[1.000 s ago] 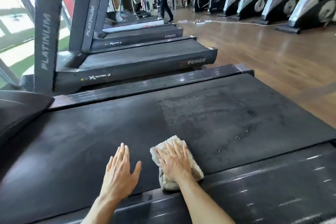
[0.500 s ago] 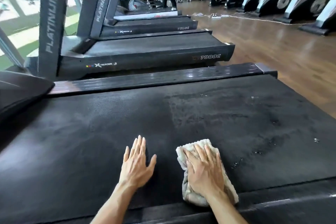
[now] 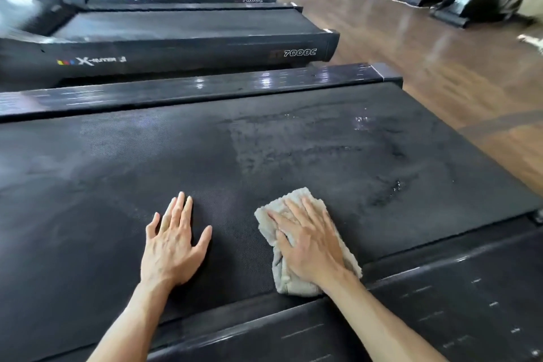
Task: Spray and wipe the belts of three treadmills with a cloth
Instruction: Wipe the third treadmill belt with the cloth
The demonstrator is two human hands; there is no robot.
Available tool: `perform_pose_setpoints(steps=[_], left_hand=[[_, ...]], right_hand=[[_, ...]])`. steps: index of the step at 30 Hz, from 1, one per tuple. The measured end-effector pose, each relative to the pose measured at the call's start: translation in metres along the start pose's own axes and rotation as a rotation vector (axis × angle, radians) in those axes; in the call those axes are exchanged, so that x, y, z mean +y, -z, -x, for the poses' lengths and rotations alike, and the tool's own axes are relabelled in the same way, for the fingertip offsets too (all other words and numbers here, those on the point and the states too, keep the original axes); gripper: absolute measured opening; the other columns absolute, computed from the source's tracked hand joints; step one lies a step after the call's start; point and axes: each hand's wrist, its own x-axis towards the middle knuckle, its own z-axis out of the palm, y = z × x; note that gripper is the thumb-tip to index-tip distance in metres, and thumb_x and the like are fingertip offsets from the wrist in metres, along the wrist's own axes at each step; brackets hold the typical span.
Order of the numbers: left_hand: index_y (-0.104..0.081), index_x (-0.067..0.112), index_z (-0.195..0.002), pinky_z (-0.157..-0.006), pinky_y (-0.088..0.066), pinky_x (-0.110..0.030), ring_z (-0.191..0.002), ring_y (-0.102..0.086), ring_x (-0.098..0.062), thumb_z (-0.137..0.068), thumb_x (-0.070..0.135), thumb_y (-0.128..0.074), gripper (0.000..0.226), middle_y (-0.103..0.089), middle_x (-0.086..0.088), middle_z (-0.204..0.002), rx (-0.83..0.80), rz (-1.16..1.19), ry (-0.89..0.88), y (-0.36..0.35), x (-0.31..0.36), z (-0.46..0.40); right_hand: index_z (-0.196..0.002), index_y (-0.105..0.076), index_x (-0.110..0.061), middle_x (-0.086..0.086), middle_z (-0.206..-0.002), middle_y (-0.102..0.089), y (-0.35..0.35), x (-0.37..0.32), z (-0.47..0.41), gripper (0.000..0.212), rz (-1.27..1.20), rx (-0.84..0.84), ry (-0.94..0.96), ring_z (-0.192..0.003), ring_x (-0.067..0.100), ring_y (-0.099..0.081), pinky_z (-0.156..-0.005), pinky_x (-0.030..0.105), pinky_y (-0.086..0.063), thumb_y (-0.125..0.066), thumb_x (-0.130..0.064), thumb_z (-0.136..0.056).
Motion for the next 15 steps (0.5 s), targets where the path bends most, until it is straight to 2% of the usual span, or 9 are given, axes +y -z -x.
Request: perform_pose_setpoints(steps=[4,6,8,11,15], left_hand=[[-0.011,0.019,-0.163,-0.126,0.001,-0.038,-0.154,0.008,-0.005,-0.085,0.071,-0.005,0.094,0.002,0.006,-0.17,0.012,-0.003,-0.002,-0.002,0.002,0.001],[-0.013,0.017,-0.163,-0.126,0.001,-0.04,-0.155,0.006,-0.007,-0.086,0.07,-0.006,0.093,0.0,0.005,-0.17,0.01,0.005,-0.007,-0.001,0.001,0.001],[-0.015,0.017,-0.163,-0.127,0.0,-0.042,-0.155,0.005,-0.006,-0.087,0.067,-0.008,0.091,0.0,0.005,-0.169,0.021,0.016,-0.047,0.003,0.003,0.003],[-0.013,0.02,-0.163,-0.127,0.0,-0.04,-0.154,0.005,-0.003,-0.09,0.065,-0.016,0.086,-0.003,0.009,-0.169,0.019,0.077,-0.149,0.009,0.023,0.013],[-0.005,0.027,-0.163,-0.126,0.007,-0.039,-0.153,0.013,-0.002,-0.089,0.068,-0.009,0.085,0.007,0.011,-0.169,-0.045,0.112,-0.13,0.0,0.054,0.027]], right_hand=[[-0.144,-0.049,-0.051,-0.012,-0.157,-0.041,0.004,0.008,-0.032,0.054,0.051,0.015,-0.161,-0.151,0.026,-0.026,-0.122,0.054,-0.02,-0.026,-0.052,-0.096],[-0.144,-0.05,-0.053,-0.013,-0.158,-0.04,0.002,-0.018,-0.038,0.051,0.045,0.001,-0.117,-0.153,0.025,-0.022,-0.122,0.055,-0.016,-0.028,-0.051,-0.098],[-0.145,-0.048,-0.054,-0.012,-0.165,-0.032,0.0,-0.038,-0.022,0.049,-0.032,-0.037,-0.023,-0.157,0.023,-0.013,-0.126,0.054,-0.006,-0.032,-0.049,-0.1],[-0.148,-0.047,-0.053,-0.012,-0.169,-0.024,0.011,-0.028,0.012,0.049,-0.112,-0.054,0.024,-0.159,0.019,-0.006,-0.128,0.05,0.002,-0.037,-0.045,-0.1],[-0.144,-0.052,-0.052,-0.01,-0.166,-0.031,0.014,-0.001,0.006,0.055,-0.073,-0.021,-0.091,-0.158,0.022,-0.015,-0.127,0.051,-0.008,-0.028,-0.049,-0.095]])
